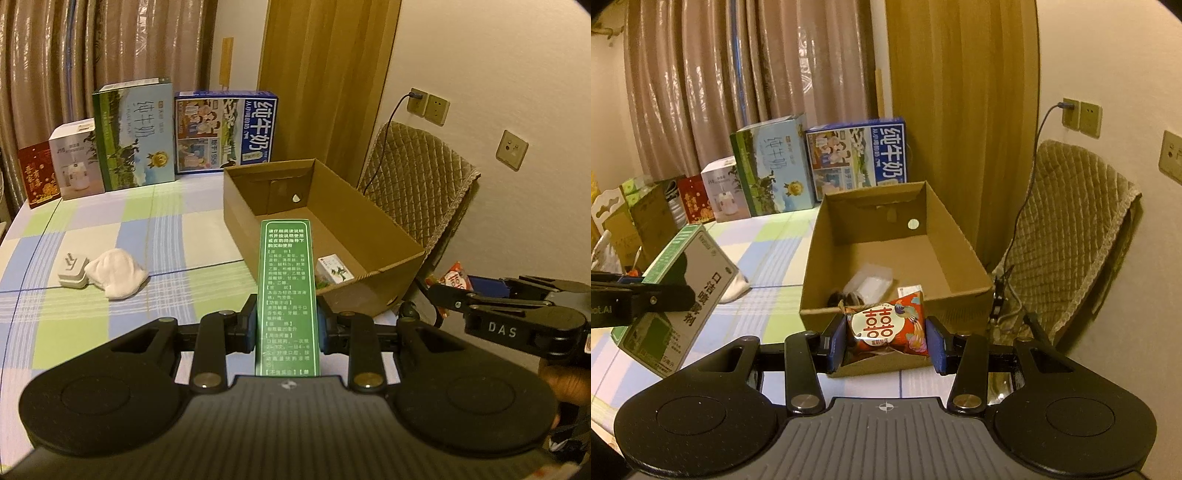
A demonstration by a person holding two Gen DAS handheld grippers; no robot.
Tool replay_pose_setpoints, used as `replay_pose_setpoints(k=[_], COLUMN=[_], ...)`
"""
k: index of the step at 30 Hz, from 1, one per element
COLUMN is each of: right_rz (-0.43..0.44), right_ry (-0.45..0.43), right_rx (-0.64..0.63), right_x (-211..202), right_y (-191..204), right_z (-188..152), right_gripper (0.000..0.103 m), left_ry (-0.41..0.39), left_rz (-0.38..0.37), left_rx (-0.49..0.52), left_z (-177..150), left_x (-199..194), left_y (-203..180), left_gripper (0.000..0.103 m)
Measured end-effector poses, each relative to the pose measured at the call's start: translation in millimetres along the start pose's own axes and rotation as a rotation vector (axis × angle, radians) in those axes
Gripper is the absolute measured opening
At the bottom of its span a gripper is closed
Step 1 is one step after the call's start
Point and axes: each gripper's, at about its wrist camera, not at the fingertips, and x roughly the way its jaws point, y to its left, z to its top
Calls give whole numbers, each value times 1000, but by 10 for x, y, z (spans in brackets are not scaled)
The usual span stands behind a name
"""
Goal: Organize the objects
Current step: 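Carry the green box and red packet over the cardboard box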
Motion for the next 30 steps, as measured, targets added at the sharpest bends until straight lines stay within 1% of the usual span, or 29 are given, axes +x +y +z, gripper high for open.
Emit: replay_pose_setpoints(k=[5, 18, 30], right_rz=[12, 24, 15], right_ry=[-3, 19, 32], right_rx=[-13, -25, -6], right_x=[131, 603, 957], right_y=[-92, -347, -540], right_z=[152, 492, 696], right_gripper=[42, 42, 42], left_ry=[5, 46, 53], left_rz=[-12, -49, -73], left_rx=[6, 45, 70], left_z=[146, 500, 762], left_x=[183, 846, 1273], left_y=[-85, -287, -320], left_gripper=[25, 25, 25])
